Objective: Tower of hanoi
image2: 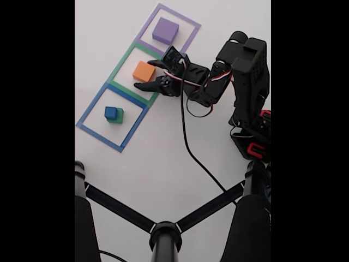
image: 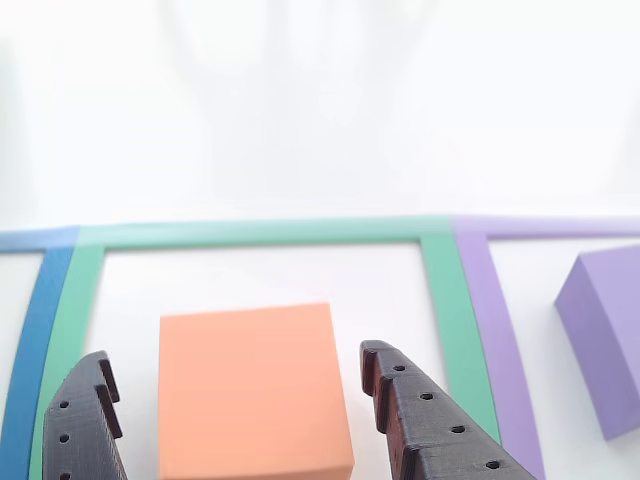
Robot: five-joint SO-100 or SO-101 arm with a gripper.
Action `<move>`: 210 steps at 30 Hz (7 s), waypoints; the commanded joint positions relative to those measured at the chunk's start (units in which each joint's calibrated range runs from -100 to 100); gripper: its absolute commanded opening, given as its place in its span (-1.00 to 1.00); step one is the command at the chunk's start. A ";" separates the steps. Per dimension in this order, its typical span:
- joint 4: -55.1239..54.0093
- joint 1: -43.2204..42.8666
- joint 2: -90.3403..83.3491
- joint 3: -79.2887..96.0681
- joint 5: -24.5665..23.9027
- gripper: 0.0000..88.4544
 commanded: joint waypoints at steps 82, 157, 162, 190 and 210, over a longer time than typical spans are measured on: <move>41.15 -18.30 -52.72 8.73 0.00 -0.30; 7.81 -24.33 -4.56 -11.72 0.00 -0.92; 10.88 -24.55 -9.45 -10.26 0.00 -0.94; 125.74 -14.64 -59.37 -58.42 0.00 -0.97; 148.48 0.00 -62.17 -76.14 0.00 -0.97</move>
